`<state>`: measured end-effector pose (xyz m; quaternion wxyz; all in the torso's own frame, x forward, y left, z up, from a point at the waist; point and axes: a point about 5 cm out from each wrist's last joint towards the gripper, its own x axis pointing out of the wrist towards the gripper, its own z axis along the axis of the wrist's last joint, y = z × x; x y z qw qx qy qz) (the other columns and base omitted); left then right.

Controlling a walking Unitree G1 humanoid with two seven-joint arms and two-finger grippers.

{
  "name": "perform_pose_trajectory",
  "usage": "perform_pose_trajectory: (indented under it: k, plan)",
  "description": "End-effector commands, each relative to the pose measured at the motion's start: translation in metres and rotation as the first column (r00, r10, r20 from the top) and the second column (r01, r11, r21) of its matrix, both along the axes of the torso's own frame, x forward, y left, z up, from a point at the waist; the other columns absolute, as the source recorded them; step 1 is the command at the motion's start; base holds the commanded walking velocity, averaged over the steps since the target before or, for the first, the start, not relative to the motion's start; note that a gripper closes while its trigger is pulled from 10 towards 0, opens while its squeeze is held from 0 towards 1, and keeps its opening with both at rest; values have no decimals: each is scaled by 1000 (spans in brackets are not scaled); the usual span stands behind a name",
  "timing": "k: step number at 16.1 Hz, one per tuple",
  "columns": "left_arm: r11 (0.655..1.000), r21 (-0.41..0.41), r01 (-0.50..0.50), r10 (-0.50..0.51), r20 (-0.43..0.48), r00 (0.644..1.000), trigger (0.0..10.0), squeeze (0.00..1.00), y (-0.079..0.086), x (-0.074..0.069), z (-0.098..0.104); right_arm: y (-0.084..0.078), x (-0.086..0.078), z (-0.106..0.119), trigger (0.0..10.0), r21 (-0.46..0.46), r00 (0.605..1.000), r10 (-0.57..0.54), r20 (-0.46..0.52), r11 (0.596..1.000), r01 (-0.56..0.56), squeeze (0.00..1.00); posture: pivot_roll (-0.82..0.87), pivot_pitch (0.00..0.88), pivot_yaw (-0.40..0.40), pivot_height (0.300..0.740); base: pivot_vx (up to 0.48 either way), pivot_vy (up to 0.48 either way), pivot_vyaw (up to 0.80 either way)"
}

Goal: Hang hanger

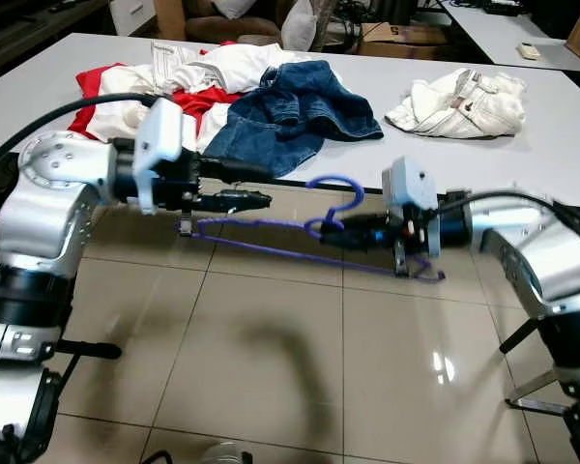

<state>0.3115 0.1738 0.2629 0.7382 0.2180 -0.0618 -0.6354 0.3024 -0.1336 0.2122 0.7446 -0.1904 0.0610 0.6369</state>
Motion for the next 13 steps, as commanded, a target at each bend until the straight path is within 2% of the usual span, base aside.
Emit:
perform_pose_trajectory:
  k: [1,2,3,4,5,6,7,8,9,10,11,12,13]
  plan:
    - [999,-54,-7,5,-32,999,10000,1000,2,-3,-3,-4,-3,4,0,10,1000,-11,11,1000,11,0,-30,0,0,740,0,0,0]
    - [998,-60,-9,7,-37,999,10000,1000,2,-3,-4,-4,-4,4,0,11,1000,-13,8,1000,13,0,-31,0,-1,740,0,0,0]
    - [990,-130,-51,41,-75,996,10000,1000,5,-3,-7,-6,-7,-2,0,17,1000,-30,-6,999,30,0,-35,0,-2,740,0,0,0]
    - [962,-225,-154,131,-117,984,10000,1000,11,-2,-13,-10,-11,-11,0,25,996,-80,-31,996,81,0,-38,0,3,740,0,0,0]
    - [926,-282,-251,215,-152,965,10000,1000,17,-4,-21,-12,-17,-21,0,44,989,-138,-53,989,141,0,-41,0,6,740,0,0,0]
    - [883,-317,-348,296,-201,934,10000,1000,22,-12,-35,-14,-23,-33,0,73,972,-218,-90,972,224,0,-42,0,6,740,0,0,0]
    - [861,-327,-389,329,-225,917,10000,1000,25,-17,-42,-15,-26,-39,0,82,961,-255,-110,961,264,0,-42,0,7,740,0,0,0]
    - [822,-321,-471,399,-267,877,10000,1000,28,-26,-57,-15,-31,-49,0,99,938,-323,-127,937,336,0,-44,0,8,740,0,0,0]
    - [722,-296,-625,524,-355,774,10000,1000,31,-43,-88,-17,-41,-65,0,137,875,-457,-160,867,479,0,-40,0,-2,740,0,0,0]
    - [680,-277,-679,572,-380,727,10000,1000,33,-48,-98,-17,-45,-70,0,149,846,-505,-175,835,529,0,-39,0,-4,740,0,0,0]
    - [610,-215,-762,643,-428,635,10000,1000,33,-58,-117,-17,-52,-78,0,172,778,-590,-217,761,625,0,-37,0,-7,740,0,0,0]
    - [582,-140,-801,692,-432,579,10000,929,32,-66,-133,-16,-58,-86,0,182,718,-652,-245,696,694,0,-48,8,-8,740,0,0,0]
    - [539,-124,-833,729,-427,535,10000,698,29,-69,-142,-13,-64,-95,0,199,680,-684,-263,651,732,0,-61,25,-8,740,0,0,0]
